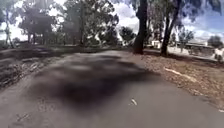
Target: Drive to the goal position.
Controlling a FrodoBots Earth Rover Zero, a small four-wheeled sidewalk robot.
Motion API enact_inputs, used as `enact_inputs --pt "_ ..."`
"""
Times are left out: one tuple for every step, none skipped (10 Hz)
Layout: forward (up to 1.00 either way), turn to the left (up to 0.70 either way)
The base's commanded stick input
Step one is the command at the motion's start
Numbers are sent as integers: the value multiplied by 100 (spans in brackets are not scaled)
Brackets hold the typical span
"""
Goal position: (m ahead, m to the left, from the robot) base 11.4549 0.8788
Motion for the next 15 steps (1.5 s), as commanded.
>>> enact_inputs --pt "70 0" --pt "70 0" --pt "70 0" --pt "70 0" --pt "70 0" --pt "70 0" --pt "70 0" --pt "70 0" --pt "70 0" --pt "70 0" --pt "70 0" --pt "70 0" --pt "70 0" --pt "70 0" --pt "70 0"
